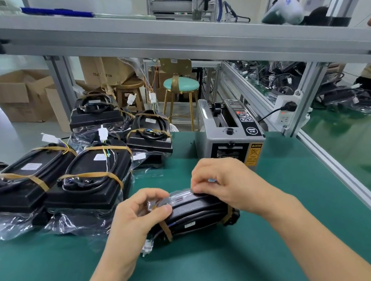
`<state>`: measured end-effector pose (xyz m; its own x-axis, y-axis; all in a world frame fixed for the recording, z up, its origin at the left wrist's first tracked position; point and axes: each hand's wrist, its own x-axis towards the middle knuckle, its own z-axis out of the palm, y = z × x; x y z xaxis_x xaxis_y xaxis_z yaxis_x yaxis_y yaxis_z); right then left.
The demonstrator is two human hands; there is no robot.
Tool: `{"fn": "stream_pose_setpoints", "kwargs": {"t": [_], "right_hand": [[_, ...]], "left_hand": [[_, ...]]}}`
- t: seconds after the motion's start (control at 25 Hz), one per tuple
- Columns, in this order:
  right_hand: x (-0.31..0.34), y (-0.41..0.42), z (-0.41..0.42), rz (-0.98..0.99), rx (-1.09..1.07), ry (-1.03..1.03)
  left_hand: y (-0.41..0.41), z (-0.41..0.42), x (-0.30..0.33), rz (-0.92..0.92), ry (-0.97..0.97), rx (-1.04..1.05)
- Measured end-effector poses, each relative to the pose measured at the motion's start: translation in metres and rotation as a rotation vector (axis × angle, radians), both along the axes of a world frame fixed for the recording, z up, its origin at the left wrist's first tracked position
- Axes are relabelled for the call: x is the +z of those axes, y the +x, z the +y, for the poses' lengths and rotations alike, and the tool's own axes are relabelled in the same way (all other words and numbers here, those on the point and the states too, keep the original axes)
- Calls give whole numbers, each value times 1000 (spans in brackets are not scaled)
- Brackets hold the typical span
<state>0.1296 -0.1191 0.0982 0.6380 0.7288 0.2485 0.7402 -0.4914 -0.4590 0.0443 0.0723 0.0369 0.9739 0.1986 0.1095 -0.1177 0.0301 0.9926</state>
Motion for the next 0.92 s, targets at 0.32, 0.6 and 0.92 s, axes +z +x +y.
{"fn": "stream_pose_setpoints", "kwargs": {"t": [0.32, 0.6, 0.92], "right_hand": [[6, -4, 31, 52, -259, -380], [-5, 0, 18, 20, -398, -2], [-41, 31, -33, 488, -987, 806]], "left_hand": [[-7, 9, -4, -193, 461, -172], [0, 4, -5, -291, 748, -8], [-16, -8, -15, -311, 821, 210]]}}
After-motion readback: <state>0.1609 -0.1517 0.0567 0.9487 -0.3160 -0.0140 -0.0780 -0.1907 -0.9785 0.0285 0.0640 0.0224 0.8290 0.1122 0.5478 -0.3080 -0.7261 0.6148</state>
